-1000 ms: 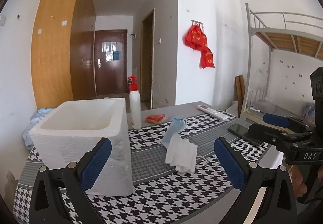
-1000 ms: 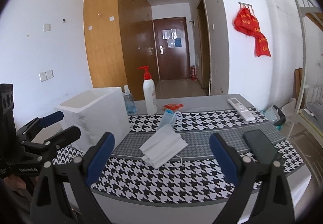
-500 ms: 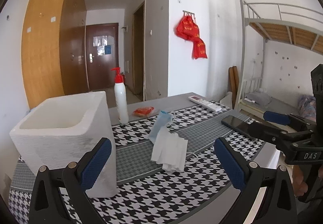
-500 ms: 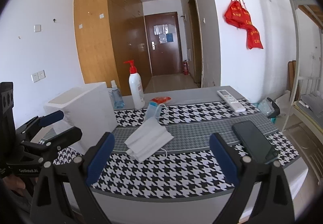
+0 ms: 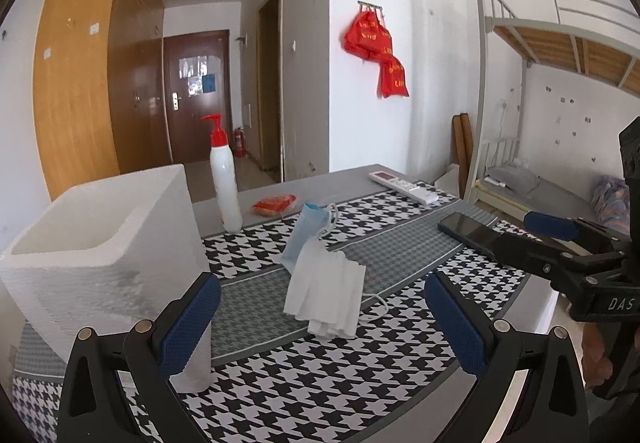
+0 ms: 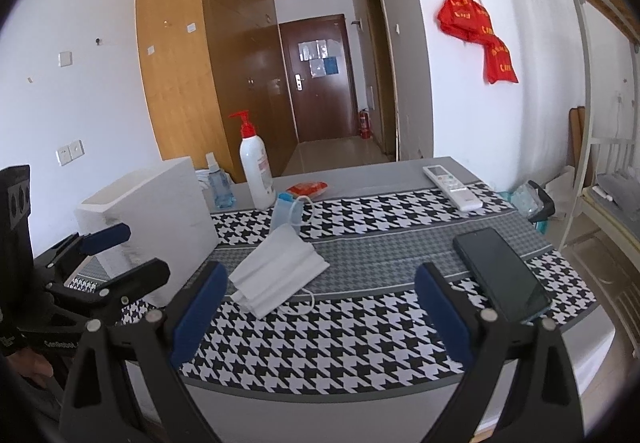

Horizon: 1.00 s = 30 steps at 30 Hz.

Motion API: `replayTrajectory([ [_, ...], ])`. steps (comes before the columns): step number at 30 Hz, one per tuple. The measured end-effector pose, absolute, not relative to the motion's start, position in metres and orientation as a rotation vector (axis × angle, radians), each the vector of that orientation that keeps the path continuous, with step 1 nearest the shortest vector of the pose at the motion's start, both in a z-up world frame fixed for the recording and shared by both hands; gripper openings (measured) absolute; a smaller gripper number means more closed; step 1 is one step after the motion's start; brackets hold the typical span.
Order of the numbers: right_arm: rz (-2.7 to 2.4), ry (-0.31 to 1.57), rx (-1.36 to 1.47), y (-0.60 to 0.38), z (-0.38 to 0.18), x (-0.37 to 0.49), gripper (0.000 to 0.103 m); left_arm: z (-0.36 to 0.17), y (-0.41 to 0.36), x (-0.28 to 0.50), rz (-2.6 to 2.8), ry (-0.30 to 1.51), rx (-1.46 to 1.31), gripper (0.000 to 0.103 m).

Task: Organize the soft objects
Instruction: 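Move both tools toward the white tissue and blue mask on the table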

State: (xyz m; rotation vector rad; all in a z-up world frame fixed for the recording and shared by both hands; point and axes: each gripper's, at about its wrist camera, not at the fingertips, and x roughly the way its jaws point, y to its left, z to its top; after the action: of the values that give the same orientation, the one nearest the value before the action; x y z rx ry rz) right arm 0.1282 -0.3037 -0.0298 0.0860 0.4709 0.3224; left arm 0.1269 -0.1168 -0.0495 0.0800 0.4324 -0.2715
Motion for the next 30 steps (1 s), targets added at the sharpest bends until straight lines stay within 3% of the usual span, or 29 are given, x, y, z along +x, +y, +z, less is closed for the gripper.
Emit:
replayTrajectory([
  [30, 0.421, 0.595, 0.035, -0.302, -0.051, 0.19, 0.097, -0.078, -0.137, 0.18, -0.184, 0.587, 0.092, 0.102],
])
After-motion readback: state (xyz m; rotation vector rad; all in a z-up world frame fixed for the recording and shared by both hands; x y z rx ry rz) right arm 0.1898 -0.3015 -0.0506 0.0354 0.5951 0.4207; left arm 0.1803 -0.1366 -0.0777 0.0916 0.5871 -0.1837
